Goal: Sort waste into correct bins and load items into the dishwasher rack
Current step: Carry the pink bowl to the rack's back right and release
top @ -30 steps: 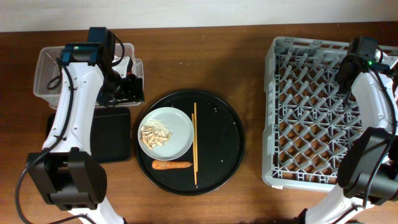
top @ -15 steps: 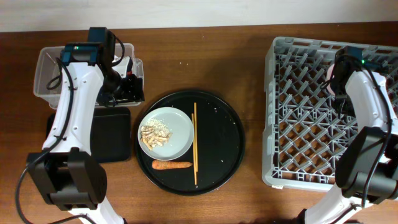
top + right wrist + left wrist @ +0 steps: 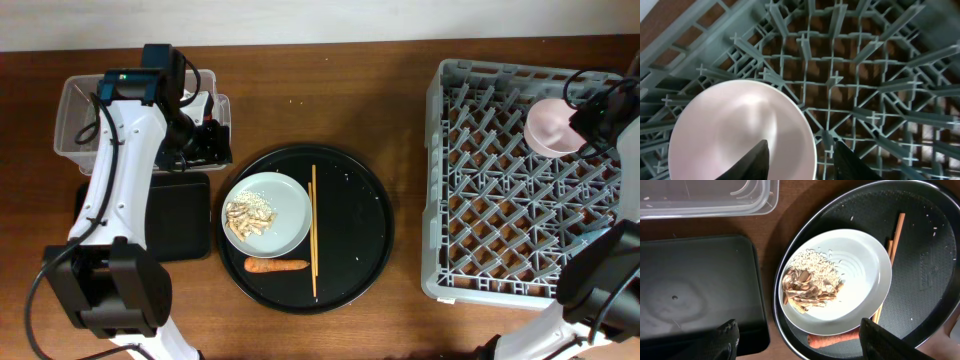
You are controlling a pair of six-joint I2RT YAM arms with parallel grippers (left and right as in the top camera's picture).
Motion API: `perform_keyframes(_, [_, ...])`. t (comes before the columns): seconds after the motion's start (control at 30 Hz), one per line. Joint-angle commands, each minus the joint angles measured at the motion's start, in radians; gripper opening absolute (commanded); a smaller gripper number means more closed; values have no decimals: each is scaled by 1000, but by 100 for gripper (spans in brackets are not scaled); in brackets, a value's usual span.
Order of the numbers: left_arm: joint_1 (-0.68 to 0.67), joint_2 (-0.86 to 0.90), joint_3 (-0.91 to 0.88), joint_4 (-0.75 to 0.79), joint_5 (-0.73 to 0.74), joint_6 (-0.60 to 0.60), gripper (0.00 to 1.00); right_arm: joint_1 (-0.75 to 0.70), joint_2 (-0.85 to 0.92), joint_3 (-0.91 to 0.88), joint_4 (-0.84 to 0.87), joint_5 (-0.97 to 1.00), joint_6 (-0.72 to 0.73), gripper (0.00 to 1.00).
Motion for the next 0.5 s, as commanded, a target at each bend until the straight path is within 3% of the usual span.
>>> perform_keyframes(0.0, [-2,-23,8,-1,-3,-6,76,0,60,5,-5,-41,16,39])
perform_keyframes(0.07, [-2,-23,8,-2,-3,-6,76,-2,92,5,-13,-41,16,34])
perform_keyframes(0.1, [-2,-23,8,-5,-3,-6,76,-2,104,3,-19,-41,16,24])
perform_keyframes(0.13, [-2,-23,8,-5,-3,-6,76,-3,100,4,-19,-40,16,4])
perform_keyframes(0.23, [-2,-23,8,-12,-3,-6,77,-24,60,13,-19,-29,4,4])
perform_keyframes(0.3, [-2,-23,8,-12,-3,-6,76,-35,5,29,-14,84,-36,4])
perform_keyframes(0.47, [-2,-23,8,-12,-3,-6,77,-19,-89,31,-16,550,-128,4])
